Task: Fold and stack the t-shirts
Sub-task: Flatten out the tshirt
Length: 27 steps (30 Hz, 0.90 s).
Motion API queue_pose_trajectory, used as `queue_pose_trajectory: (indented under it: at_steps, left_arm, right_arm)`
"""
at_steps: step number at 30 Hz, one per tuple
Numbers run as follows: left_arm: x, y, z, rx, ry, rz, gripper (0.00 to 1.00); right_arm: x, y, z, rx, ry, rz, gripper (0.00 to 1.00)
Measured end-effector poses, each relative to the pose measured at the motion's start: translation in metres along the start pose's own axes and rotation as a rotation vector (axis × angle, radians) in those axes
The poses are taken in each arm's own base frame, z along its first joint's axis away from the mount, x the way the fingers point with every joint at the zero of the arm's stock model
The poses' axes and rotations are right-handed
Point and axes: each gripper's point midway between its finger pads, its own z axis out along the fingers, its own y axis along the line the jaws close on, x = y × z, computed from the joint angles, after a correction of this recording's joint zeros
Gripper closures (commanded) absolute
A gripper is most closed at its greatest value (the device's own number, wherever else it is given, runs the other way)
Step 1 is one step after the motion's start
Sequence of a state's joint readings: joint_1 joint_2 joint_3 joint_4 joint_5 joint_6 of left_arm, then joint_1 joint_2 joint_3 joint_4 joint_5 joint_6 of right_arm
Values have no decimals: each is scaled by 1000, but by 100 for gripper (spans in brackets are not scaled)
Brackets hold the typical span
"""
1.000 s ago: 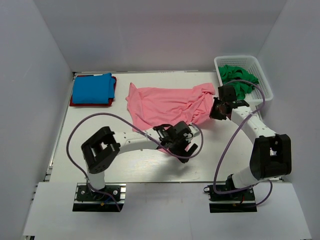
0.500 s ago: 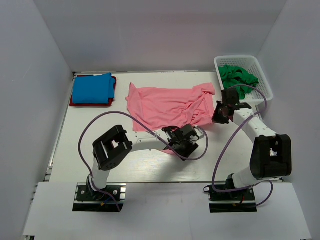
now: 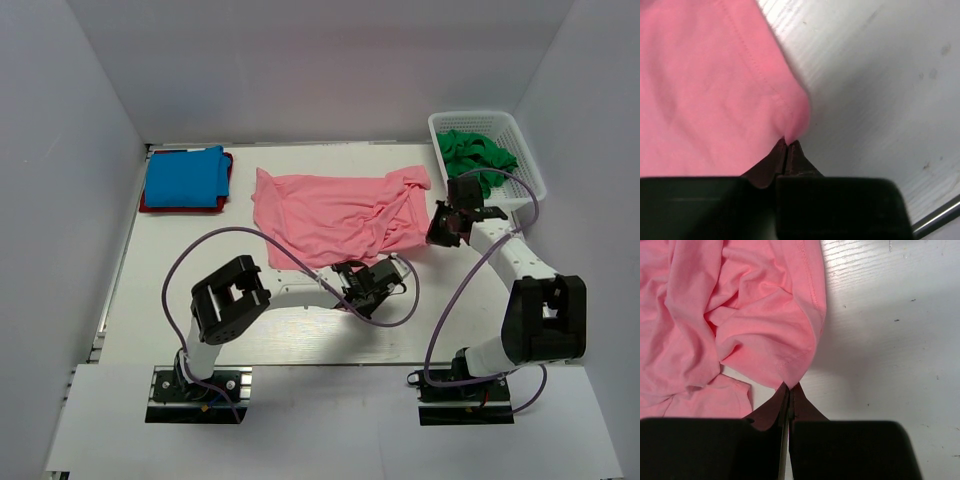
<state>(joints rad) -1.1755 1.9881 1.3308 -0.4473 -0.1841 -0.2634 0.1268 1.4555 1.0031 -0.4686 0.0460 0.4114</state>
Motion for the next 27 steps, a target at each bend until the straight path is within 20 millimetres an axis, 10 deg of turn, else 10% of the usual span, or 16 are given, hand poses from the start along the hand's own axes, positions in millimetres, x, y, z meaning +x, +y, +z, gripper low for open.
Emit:
queue_pose_trajectory:
  at_steps: [8,12,15,19,23,27]
  left_arm:
    - [10,29,-12,-193,23,-103,100]
    - [-10,75,-56,-346,-67,-163,100]
    - [-71,112,-137,-415,-349,-252,100]
    - [-135,175,-309,-528,-872,-450,100]
    - [-126,226,-432,-721,-1140,-586,100]
    - [-111,248,-484,-855,-1204,-626,100]
  right_arm:
    - [-8,4,-14,-28,-46,-10,100]
    - [-18,12,-32,-68,-96,-31,100]
    - [-36,23,-54,-115,-160,-50,100]
    - [-72,37,-97,-155,-291,-72,100]
    - [-110,44,-149,-156,-453,-87,100]
    - [-140,47,-200,-154,-606,-99,100]
